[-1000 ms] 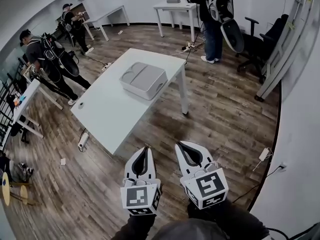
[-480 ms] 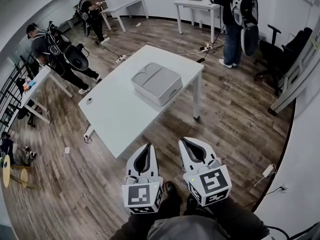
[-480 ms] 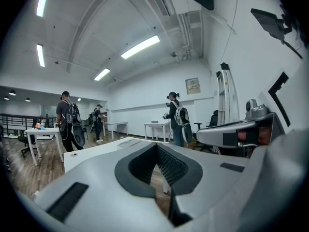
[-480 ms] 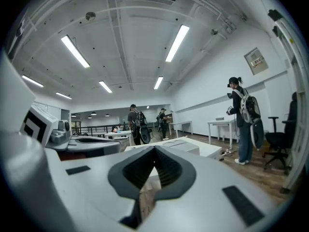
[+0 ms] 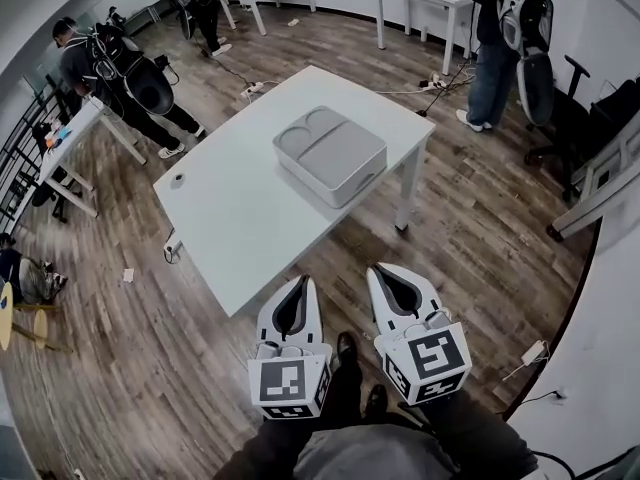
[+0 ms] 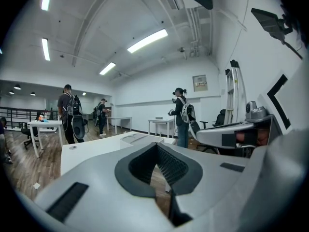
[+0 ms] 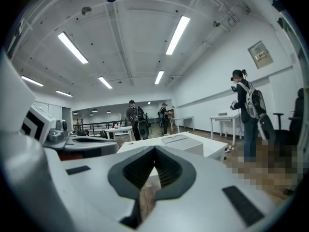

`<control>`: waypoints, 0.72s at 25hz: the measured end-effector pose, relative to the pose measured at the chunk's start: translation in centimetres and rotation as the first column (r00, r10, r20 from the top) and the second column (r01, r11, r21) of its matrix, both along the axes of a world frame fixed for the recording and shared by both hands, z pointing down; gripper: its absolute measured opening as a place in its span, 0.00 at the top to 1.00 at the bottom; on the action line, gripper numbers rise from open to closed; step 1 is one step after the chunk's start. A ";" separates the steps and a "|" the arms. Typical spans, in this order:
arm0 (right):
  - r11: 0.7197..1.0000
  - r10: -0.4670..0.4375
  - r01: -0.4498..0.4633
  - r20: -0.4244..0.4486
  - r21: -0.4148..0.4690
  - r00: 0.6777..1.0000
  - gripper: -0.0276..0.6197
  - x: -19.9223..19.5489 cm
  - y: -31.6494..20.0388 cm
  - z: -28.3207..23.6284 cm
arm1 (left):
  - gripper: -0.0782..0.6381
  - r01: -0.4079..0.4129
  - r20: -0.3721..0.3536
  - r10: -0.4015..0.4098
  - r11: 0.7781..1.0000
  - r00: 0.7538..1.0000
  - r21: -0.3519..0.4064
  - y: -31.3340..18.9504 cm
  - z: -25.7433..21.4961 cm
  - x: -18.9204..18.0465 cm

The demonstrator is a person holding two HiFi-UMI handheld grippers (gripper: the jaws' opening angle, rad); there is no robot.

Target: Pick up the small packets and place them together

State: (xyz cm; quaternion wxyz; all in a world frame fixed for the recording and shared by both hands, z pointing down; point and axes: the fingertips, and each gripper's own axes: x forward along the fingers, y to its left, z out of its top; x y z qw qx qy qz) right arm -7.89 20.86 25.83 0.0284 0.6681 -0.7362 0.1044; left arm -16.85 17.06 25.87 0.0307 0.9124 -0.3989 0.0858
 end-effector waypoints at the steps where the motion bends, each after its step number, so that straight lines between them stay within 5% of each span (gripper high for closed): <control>1: 1.000 -0.002 0.002 0.003 -0.005 1.000 0.96 0.1 -0.7 0.3 | 0.89 0.000 0.003 0.000 1.000 1.000 -0.005 -0.7 0.2 0.2; 18: 1.000 0.020 -0.020 -0.028 -0.008 0.999 0.96 3.1 -16.5 -0.2 | 0.89 -0.098 -0.035 0.097 0.995 0.995 -0.017 -15.5 0.1 6.2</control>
